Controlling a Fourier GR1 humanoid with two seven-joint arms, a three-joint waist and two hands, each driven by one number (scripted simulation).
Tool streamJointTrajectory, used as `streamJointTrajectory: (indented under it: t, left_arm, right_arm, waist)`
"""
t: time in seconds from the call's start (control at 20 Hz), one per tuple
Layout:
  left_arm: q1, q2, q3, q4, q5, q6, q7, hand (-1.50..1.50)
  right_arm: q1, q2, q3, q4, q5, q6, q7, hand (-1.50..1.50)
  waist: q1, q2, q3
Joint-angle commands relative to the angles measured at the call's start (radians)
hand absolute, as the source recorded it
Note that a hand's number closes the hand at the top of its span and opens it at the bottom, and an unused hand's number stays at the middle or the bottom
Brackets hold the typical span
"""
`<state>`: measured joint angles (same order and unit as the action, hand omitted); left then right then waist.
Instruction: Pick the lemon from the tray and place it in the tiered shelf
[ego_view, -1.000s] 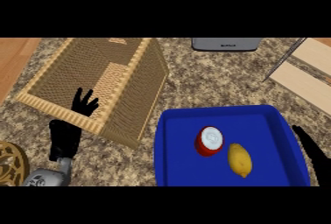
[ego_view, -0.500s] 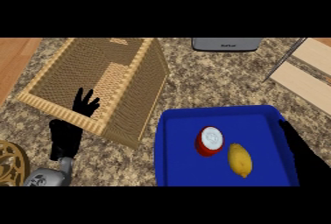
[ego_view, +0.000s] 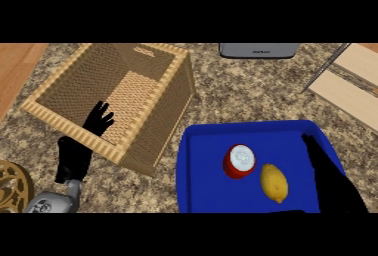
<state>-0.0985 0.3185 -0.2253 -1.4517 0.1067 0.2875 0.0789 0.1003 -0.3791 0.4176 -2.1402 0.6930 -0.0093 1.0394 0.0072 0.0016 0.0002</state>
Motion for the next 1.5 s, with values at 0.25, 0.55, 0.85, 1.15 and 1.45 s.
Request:
streamJointTrajectory:
  t: [0.25, 0.55, 0.85, 1.15, 1.45]
  left_arm:
    - [-0.095, -0.051, -0.054, 0.016, -0.036, -0.06, -0.064, 0.0]
    - [-0.047, -0.019, -0.032, -0.055, -0.02, -0.098, -0.04, 0.0]
    - [-0.079, -0.045, -0.043, -0.064, -0.041, -0.086, 0.005, 0.0]
    - [-0.068, -0.031, 0.004, -0.014, -0.022, -0.127, -0.049, 0.0]
    - [-0.055, -0.039, 0.002, -0.037, -0.055, -0.108, -0.04, 0.0]
  right_arm:
    - [0.009, 0.042, -0.001, 0.07, 0.039, 0.028, 0.021, -1.5]
    - [0.018, 0.087, 0.017, 0.097, 0.085, 0.026, 0.021, -1.5]
    - [-0.023, 0.108, -0.019, 0.153, 0.085, 0.052, 0.015, -1.5]
    - [-0.02, 0.127, -0.027, 0.27, 0.12, 0.016, -0.066, -1.5]
    - [0.024, 0.161, -0.014, 0.308, 0.156, -0.028, -0.086, -1.5]
  waist:
    - [-0.023, 0.0, -0.001]
    - [-0.011, -0.003, 0.0]
    - [-0.01, -0.002, 0.0]
    - [-0.01, 0.0, 0.0]
    - [-0.012, -0.002, 0.0]
